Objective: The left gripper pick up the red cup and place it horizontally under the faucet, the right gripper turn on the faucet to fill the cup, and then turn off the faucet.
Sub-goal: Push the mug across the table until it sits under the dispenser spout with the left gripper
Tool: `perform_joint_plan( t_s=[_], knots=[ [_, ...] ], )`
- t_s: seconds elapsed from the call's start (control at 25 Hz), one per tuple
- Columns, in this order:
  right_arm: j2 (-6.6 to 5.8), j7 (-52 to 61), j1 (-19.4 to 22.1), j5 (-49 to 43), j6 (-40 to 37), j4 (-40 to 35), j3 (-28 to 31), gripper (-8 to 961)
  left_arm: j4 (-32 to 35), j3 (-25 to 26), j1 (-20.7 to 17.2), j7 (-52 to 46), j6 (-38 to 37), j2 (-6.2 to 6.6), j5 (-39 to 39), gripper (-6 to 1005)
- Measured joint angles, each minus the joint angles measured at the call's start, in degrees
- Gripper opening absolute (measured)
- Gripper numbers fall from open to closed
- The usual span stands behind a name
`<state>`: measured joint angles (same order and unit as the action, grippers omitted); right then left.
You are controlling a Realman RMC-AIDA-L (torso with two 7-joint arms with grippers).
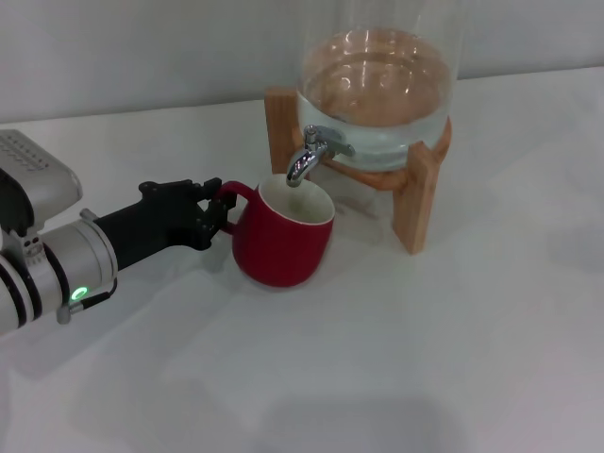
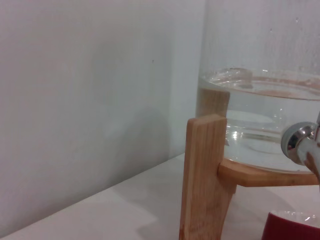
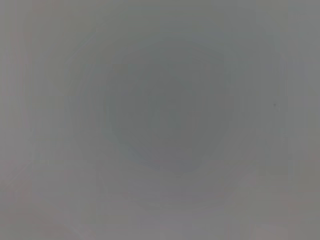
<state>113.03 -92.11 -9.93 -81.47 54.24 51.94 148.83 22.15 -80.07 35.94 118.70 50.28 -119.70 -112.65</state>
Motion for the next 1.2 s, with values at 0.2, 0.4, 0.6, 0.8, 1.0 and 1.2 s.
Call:
perform_joint_plan(
  t_s=[0.2,0.4,0.6,0.8,1.0,1.2],
  knots=[
    [0.00,0.00,0.00,0.00,-0.01,0.00,0.51,721,0.09,0.00,0.00,-0.09,0.11,0.00,0.01,216],
    [0.00,0.00,0.00,0.00,-0.01,0.00,0.56,721,0.95,0.00,-0.75,-0.21,0.22,-0.01,0.15,230],
    [0.00,0.00,0.00,0.00,0.00,0.00,0.59,721,1.47,-1.30,-1.43,-0.93,0.04,0.11,0.24,239],
    [0.00,-0.03,-0.23,0.00,-0.01,0.00,0.59,721,1.44,-1.38,-2.13,-1.19,-0.35,0.17,0.29,239],
    [0.00,-0.29,-0.22,-0.01,0.03,0.00,0.59,721,1.05,-1.44,-2.72,-1.61,-0.40,0.18,0.45,240],
    [0.01,-0.32,-0.08,0.05,0.29,0.00,0.59,721,1.02,-2.31,-2.99,-2.49,-0.40,0.17,0.57,240]
  ],
)
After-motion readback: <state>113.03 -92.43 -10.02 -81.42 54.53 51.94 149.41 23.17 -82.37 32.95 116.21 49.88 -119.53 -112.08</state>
